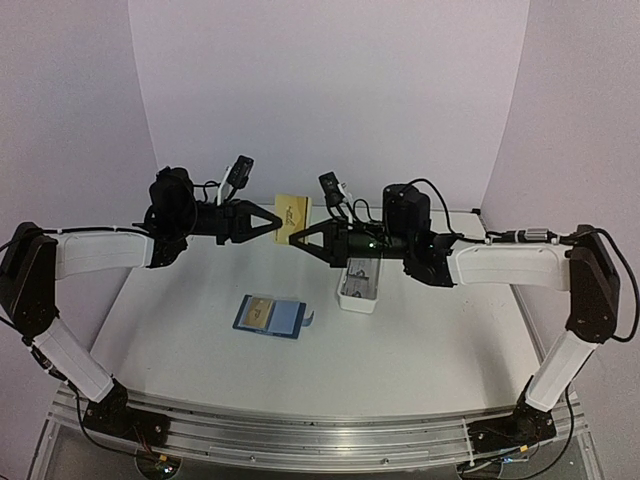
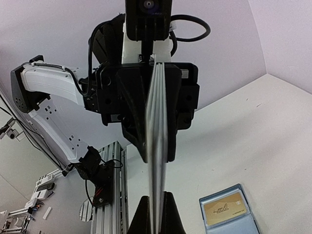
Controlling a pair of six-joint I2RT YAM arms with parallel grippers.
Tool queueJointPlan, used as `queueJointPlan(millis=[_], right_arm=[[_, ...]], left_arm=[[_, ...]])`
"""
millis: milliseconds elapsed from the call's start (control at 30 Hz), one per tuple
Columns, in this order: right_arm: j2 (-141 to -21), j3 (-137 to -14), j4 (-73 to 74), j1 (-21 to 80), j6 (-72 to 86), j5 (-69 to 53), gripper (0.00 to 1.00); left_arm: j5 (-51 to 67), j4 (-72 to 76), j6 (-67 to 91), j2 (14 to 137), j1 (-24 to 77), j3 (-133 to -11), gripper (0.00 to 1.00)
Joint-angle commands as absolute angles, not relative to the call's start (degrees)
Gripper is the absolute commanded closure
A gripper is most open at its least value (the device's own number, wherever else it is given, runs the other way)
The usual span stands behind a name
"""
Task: Put the credit cards into the card holder
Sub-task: Pick up the credit card from the storage box.
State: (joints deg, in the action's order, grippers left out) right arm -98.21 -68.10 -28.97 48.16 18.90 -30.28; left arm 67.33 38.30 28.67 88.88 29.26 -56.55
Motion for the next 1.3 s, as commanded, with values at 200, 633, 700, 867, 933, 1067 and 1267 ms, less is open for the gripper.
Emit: queueJointPlan(millis=[200,633,700,867,933,1067,1267], right_arm=[[-95.8,-68.6,-30.5,46.4,18.8,-31.3,1.00],[-98.9,-71.7,-30.6,46.5,19.7,-36.6,1.00],[-98.7,-71.5,-30.6,46.4,19.6,-37.1,1.00],[-96.8,-69.1,-30.7,45.3,18.9,-39.0,0.99],[-96.9,-69.2,-30.8,44.9,19.6,-40.5,0.93],[-98.6,-71.3,-31.5,44.9,21.8,-42.5,0.70],[-101.3,-70.0,-38.8,44.6,29.9,-41.9,0.53]], left_arm=[[69.8,38.9,27.7,86.4,29.1,-57.5,0.84],[65.0,33.1,24.7,89.1,31.4,-62.0,0.95],[65.7,31.2,23.6,88.9,31.2,-62.7,1.00],[68.8,29.1,23.7,88.2,28.8,-62.3,1.00],[69.6,27.9,22.5,88.1,28.7,-62.5,1.00],[70.8,30.1,24.9,88.5,28.8,-62.4,1.00],[70.9,29.1,29.8,89.0,28.8,-62.2,1.00]])
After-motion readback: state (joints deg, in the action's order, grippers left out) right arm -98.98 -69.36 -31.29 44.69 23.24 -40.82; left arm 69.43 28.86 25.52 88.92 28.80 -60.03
